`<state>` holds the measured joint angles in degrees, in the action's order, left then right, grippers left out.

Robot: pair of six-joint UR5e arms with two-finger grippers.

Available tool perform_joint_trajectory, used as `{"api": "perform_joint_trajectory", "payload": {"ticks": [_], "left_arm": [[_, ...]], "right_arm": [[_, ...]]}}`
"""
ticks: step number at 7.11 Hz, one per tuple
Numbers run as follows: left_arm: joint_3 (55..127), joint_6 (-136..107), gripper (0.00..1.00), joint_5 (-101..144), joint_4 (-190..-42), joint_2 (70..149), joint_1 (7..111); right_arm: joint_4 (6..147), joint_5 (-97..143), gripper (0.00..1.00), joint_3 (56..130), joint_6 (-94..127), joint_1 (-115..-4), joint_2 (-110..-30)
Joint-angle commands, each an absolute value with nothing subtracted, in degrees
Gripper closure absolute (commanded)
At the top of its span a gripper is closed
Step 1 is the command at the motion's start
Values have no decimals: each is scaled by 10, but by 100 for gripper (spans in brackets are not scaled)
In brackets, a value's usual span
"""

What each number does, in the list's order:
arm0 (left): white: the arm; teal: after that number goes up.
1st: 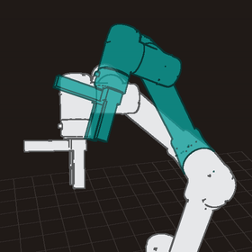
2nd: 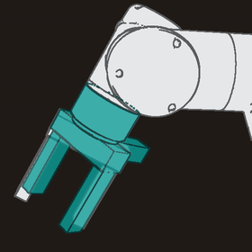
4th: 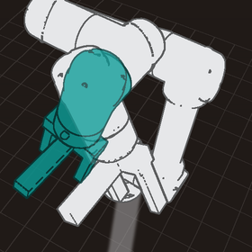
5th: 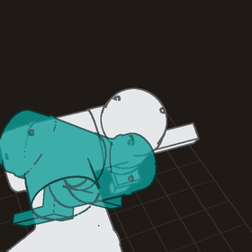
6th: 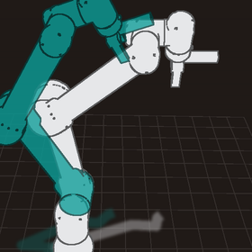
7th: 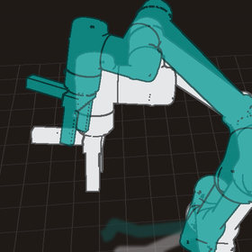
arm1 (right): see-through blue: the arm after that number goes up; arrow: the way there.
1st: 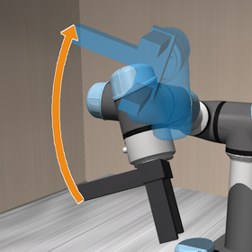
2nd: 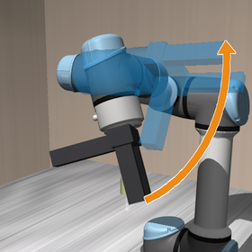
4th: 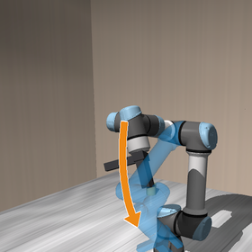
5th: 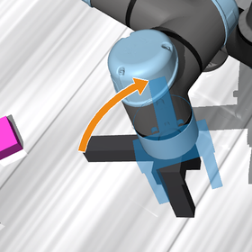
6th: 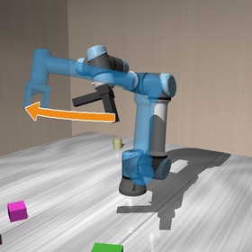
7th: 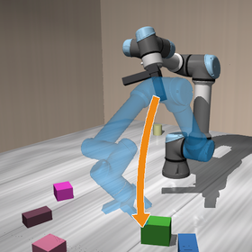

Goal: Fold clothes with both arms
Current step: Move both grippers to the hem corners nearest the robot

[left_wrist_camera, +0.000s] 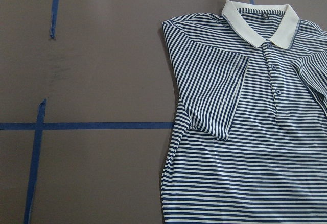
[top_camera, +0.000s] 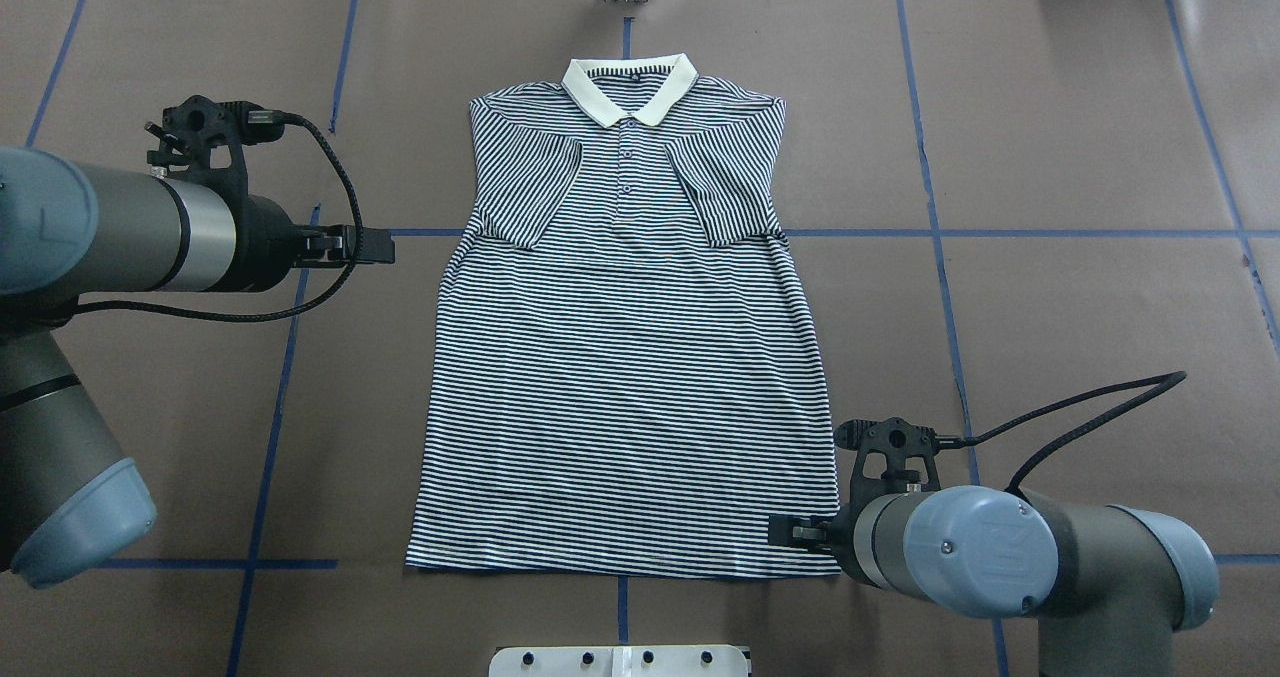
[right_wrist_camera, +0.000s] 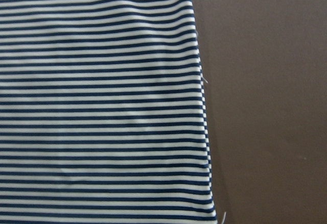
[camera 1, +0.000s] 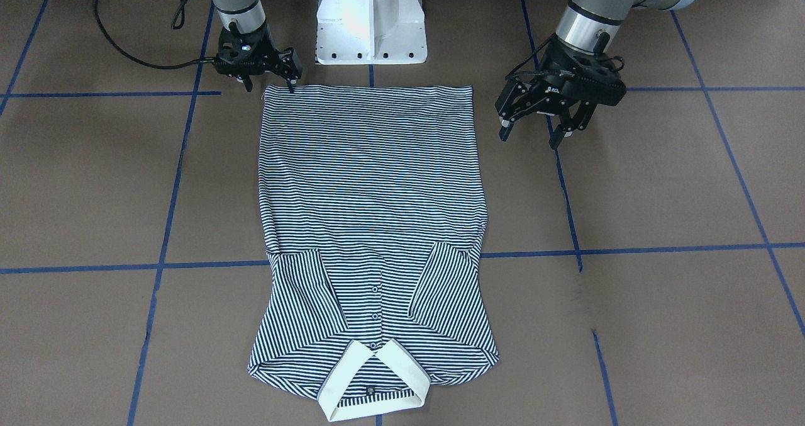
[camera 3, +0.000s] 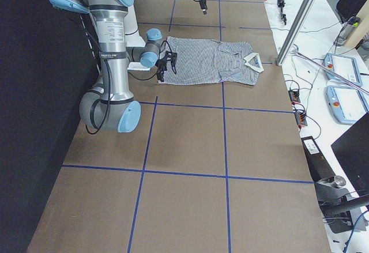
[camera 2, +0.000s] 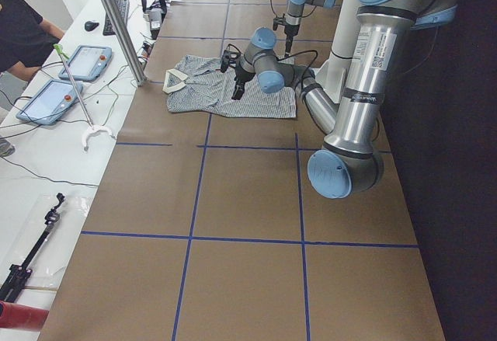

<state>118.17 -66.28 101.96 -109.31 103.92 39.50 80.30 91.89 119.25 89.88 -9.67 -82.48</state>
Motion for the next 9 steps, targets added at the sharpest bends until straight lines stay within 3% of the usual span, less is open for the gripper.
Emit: {"api": "perform_joint_trajectory", "payload": {"ticks": [1,3,4,6,7,9], "left_arm": [[1182,-663,1,1020,-1092,1041,395],[1182,-664,1,1020,-1092,1042,395],[1182,-664,1,1020,-1092,1042,395],[1182,-664,1,1020,-1092,1042,395],[1180,-664,1,1020,-1092,1042,395],[1180,-664,2,1020,-1092,1042,394]], "right_arm": [[802,918,0,1172,908,-84,-824],[805,920,5,1165,907,-85,-824],[806,920,15,1166,908,-85,-824],[807,925,90,1169,907,-85,-824],[808,924,100,1172,907,-85,-825],[808,923,100,1174,907,-86,-822]]}}
